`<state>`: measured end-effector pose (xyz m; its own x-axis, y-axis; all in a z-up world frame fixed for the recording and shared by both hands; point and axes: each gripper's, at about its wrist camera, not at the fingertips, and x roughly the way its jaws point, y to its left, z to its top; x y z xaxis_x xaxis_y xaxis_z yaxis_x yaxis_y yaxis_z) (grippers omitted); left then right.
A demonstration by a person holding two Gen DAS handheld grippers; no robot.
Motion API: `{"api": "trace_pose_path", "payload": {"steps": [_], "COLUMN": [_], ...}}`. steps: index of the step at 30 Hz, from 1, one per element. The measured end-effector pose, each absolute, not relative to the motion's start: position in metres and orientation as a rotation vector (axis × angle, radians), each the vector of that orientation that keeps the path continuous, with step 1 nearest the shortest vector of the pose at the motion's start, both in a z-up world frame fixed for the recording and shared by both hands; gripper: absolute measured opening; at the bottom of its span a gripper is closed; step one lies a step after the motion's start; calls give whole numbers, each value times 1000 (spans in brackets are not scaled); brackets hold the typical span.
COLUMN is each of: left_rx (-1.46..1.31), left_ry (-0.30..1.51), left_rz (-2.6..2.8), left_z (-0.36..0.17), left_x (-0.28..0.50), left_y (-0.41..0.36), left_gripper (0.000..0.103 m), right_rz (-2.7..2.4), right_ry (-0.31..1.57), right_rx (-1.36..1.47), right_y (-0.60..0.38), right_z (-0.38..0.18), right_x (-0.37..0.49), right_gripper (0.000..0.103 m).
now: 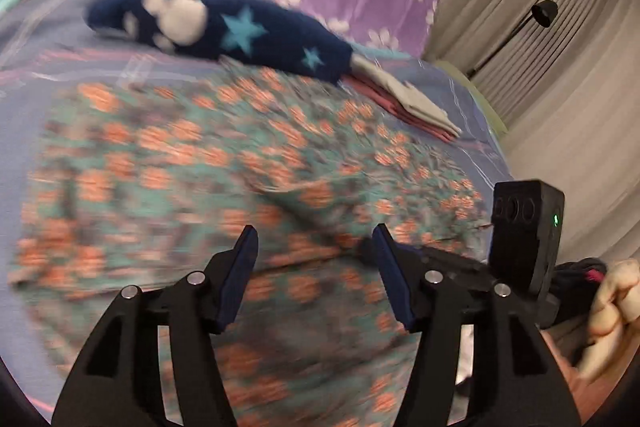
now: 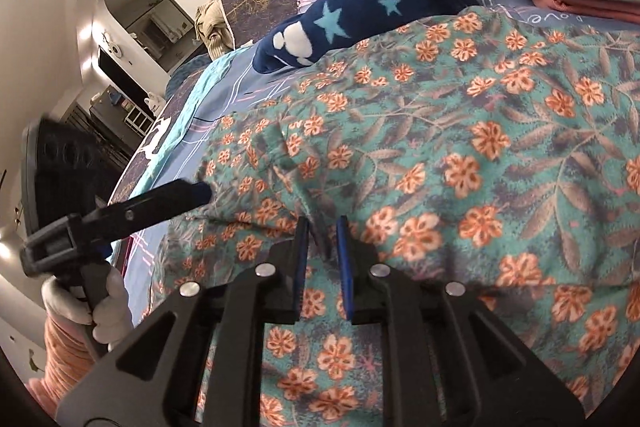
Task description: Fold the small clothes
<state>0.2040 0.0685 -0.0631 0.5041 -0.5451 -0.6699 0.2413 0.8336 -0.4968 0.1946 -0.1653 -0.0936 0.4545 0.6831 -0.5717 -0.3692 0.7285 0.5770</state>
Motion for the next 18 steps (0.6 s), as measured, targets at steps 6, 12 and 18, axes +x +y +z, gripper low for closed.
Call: {"api": "trace_pose_path", "payload": {"steps": [6, 12, 18], "left_rx": [-603, -749, -653], "left_ry": [1034, 1059, 1063], "left_rz": [-417, -401, -385], "left_z": [-84, -94, -89], "left_x": [233, 240, 253], "left_y": [68, 79, 61], "left_gripper": [63, 68, 2], "right_rz": [689, 705, 715], "right_ry": [885, 886, 869], "right_rx": [388, 371, 363], "right_y": [-163, -160, -158], "right_z": [-93, -92, -91], "right_x": [195, 193, 192], "right_gripper": [22, 28, 32]}}
